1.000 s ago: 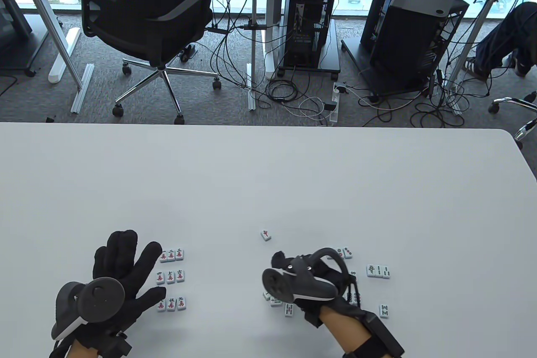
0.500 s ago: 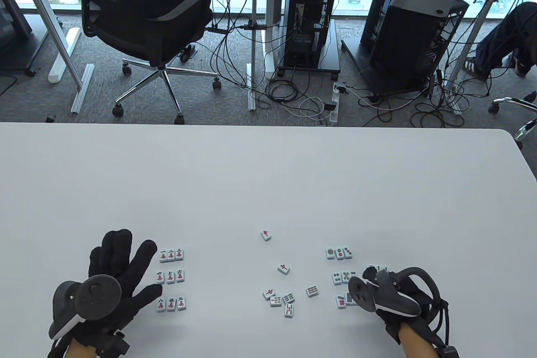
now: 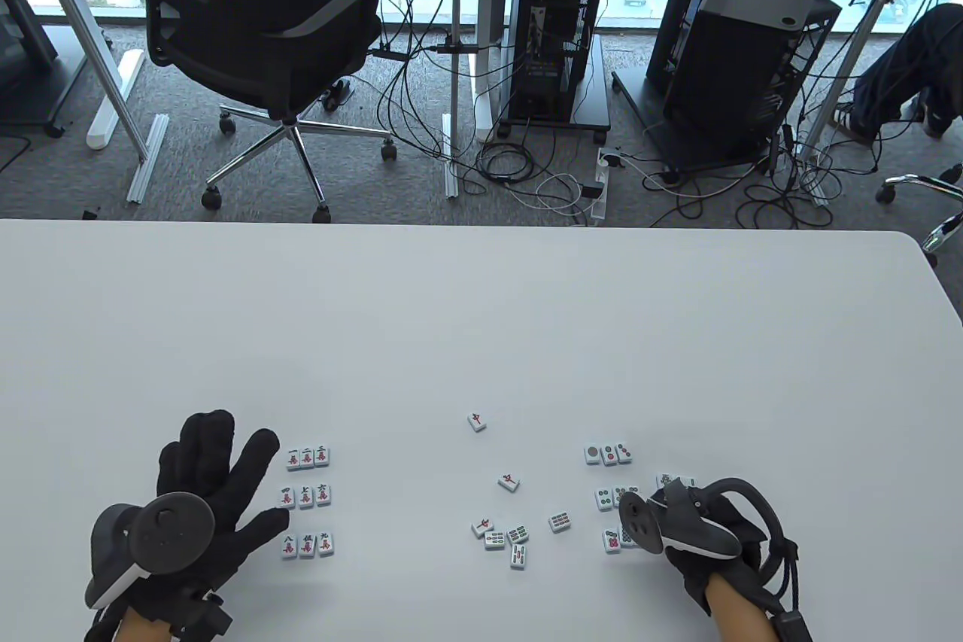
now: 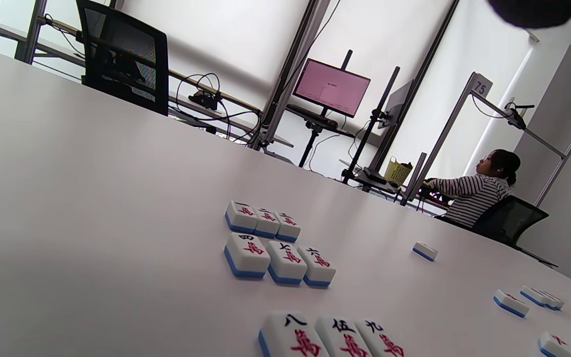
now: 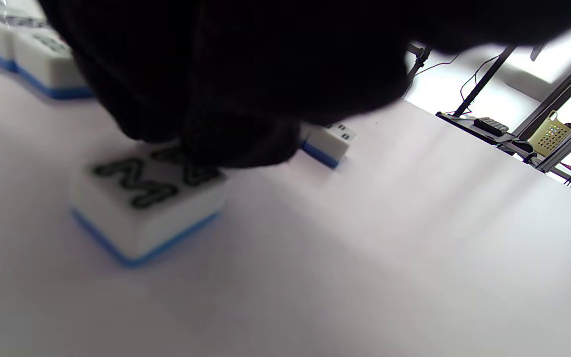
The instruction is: Mahjong suit sorting
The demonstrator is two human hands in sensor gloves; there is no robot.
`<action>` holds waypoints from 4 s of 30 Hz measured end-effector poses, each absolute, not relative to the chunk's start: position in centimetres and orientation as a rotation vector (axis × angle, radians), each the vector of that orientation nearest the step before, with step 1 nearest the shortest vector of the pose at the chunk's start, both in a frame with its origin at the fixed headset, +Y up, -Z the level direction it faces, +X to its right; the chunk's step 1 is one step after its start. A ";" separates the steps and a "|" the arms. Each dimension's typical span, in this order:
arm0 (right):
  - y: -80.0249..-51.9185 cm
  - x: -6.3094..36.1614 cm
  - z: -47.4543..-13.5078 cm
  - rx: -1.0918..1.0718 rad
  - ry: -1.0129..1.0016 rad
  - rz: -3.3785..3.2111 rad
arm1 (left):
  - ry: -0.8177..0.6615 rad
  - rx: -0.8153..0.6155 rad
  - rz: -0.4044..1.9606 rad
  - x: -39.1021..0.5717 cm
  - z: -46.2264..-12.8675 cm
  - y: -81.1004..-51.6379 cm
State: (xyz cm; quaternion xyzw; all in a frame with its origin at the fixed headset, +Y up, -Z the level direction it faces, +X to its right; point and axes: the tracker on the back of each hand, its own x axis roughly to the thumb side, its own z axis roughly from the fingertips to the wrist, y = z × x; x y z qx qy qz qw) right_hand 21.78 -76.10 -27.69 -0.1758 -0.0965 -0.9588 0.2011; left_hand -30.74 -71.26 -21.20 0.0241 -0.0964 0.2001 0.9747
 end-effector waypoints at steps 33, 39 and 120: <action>-74.8 6.1 -27.4 -0.673 -0.244 -2.686 | -0.212 0.069 0.417 -30.7 -21.0 -71.1; -75.2 6.1 -27.8 -0.644 -0.096 -2.622 | -0.214 0.075 0.422 -30.7 -21.0 -71.0; -72.4 21.3 -25.9 -0.446 -0.102 -2.875 | -0.166 0.019 0.374 -30.5 -21.4 -71.4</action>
